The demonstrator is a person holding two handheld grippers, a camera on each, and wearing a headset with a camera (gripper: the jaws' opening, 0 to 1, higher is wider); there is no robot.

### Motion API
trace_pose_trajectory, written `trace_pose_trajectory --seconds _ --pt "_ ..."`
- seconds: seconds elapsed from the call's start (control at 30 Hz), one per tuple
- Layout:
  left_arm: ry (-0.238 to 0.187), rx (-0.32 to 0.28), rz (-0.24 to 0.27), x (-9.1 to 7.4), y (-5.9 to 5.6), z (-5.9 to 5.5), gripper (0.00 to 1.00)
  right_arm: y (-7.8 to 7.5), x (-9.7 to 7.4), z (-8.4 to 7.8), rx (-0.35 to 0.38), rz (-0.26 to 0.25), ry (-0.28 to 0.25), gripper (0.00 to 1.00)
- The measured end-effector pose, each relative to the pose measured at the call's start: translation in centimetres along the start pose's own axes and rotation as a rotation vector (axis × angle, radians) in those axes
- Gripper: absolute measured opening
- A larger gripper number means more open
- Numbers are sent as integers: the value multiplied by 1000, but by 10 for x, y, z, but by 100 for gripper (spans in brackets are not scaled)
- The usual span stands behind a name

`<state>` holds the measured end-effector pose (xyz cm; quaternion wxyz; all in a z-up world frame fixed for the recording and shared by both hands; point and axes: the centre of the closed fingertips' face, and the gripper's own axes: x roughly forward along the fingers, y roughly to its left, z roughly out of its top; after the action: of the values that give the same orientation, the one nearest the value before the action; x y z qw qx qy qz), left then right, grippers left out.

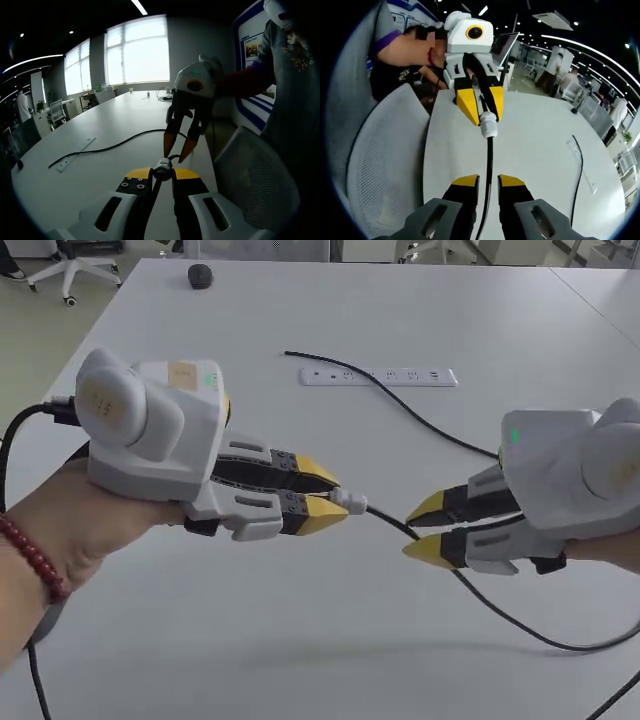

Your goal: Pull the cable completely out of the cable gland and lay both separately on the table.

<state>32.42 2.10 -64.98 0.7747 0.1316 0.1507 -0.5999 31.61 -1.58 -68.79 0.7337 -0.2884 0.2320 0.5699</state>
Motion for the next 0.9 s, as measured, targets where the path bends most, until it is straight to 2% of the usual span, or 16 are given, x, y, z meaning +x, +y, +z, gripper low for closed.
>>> trace_pose_trajectory --seconds 0.03,0.13,0.37,0.9 --pt "-1 0 -1 0 0 0 16 -1 0 8 -14 -7 -21 10" --pt "-1 0 -2 0 -1 0 16 0 0 18 -39 -9 -28 10" --pt "-3 1 -6 1 -3 0 16 1 4 30 -61 -3 -37 8" --pt "-8 7 -20 4 -5 2 16 1 6 33 -93 12 -29 0"
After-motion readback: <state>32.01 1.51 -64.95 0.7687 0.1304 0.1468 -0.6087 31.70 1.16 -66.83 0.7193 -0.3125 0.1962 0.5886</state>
